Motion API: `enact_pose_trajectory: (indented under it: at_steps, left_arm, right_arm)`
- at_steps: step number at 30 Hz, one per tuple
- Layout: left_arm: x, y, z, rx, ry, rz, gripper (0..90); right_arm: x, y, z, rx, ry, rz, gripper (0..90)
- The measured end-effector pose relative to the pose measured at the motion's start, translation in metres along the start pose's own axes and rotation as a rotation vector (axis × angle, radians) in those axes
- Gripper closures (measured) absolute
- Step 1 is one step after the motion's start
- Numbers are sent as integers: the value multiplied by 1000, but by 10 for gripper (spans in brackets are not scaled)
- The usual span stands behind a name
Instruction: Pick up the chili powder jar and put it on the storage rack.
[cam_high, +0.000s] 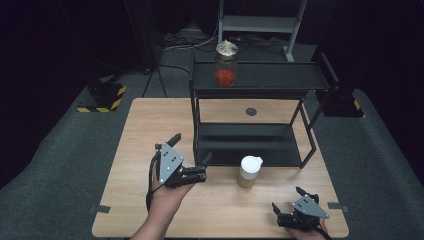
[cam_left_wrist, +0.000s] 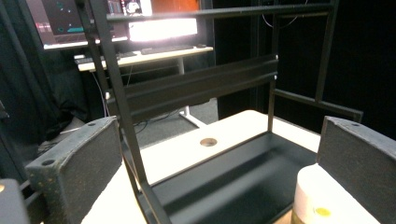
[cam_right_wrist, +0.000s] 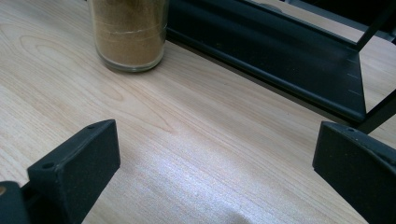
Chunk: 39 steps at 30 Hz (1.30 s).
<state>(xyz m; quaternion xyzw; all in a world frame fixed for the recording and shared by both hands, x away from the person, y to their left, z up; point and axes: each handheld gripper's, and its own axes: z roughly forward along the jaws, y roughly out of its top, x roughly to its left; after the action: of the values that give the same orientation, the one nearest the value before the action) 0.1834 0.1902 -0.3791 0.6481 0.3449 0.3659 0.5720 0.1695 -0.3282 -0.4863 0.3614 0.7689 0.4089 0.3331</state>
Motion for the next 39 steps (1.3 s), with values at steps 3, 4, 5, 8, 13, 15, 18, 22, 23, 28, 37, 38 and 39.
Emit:
enact_pose_trajectory:
  at_steps: [3,4,5,8,13,15,18,22,23,28,37,38,39]
  left_arm:
    - [-1,-7,-2,12,2,0,4]
    - [-2,-9,-3,15,2,2,4]
    - [-3,-16,-4,22,3,1,4]
    - [-4,-28,-6,44,3,-2,4]
    - [-6,-56,-10,103,0,-1,3]
    - [-6,-65,-12,123,-2,-1,4]
    - [-5,-80,-15,158,2,-5,3]
    - [0,-96,-18,207,9,-15,3]
    - [1,-99,-19,222,9,-17,4]
    - [9,-112,-21,288,8,-14,4]
    - [2,-122,-23,338,29,28,4]
    - [1,-122,-23,342,30,37,4]
    - [-2,-120,-21,352,39,46,4]
  right_arm:
    - [0,0,0,-2,0,1,0]
    - [0,0,0,-1,-1,-1,0]
    - [0,0,0,-1,-1,-1,0]
    - [1,0,0,-1,-3,-7,0]
    - [2,0,0,-2,-6,-7,0]
    - [2,0,0,-1,-8,-6,0]
    - [2,0,0,-2,-10,-7,0]
    - [2,0,0,2,-12,0,0]
    - [2,0,0,2,-14,0,0]
    - [3,1,1,5,-16,0,0]
    - [4,0,0,0,-18,-5,0]
    - [4,0,0,3,-18,-5,0]
    - [4,0,0,2,-17,-8,0]
